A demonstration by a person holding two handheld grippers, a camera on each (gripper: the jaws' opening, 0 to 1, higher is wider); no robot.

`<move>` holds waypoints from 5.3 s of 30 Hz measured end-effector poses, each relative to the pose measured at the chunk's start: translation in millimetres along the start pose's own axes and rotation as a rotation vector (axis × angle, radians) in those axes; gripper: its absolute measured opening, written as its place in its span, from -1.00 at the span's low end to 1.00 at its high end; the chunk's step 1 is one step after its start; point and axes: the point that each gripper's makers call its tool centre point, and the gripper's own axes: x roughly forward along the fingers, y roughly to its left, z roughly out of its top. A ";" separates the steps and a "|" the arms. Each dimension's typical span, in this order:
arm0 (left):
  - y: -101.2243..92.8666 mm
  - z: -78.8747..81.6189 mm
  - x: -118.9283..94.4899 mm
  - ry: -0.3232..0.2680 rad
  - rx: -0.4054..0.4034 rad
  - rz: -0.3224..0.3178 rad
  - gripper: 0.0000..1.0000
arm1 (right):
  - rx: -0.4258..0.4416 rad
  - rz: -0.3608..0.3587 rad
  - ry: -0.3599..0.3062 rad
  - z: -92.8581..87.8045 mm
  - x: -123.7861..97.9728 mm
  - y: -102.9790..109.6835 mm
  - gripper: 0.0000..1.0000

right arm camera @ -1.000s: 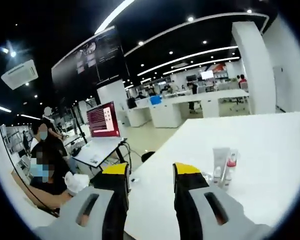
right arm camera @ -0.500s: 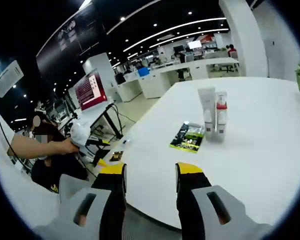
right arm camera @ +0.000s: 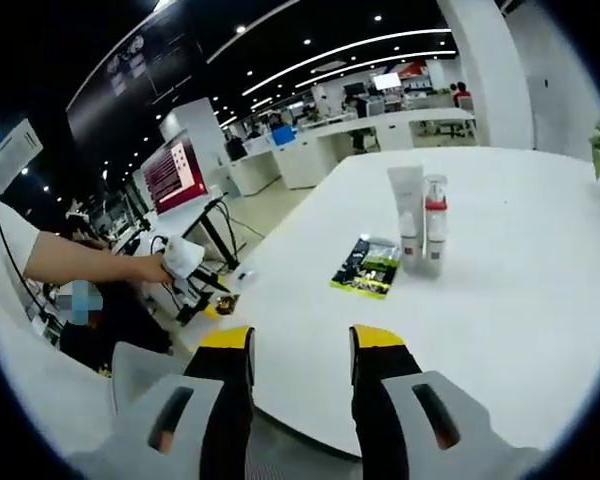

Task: Arrange the skincare products in the storage area until every visible bottle or jar stands upright without overlapping.

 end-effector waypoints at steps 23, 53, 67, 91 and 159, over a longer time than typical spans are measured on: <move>-11.2 -11.9 -5.0 -0.002 -0.009 0.043 -0.29 | 0.029 0.030 0.005 -8.6 7.4 5.1 -0.35; -120.9 83.6 -74.4 -0.450 -0.107 0.057 -0.23 | 0.102 0.208 0.036 -26.6 34.0 62.6 -0.33; -206.8 135.8 -94.5 -0.514 0.130 0.037 -0.23 | 0.153 0.286 0.107 -43.0 47.1 88.6 -0.37; -260.4 158.3 -98.8 -0.553 0.262 0.003 -0.20 | 0.378 0.398 0.261 -81.8 38.9 101.6 -1.00; -252.5 142.9 -145.8 -0.875 -0.929 -0.782 -0.99 | 0.330 0.553 0.001 -30.7 36.6 136.9 -0.95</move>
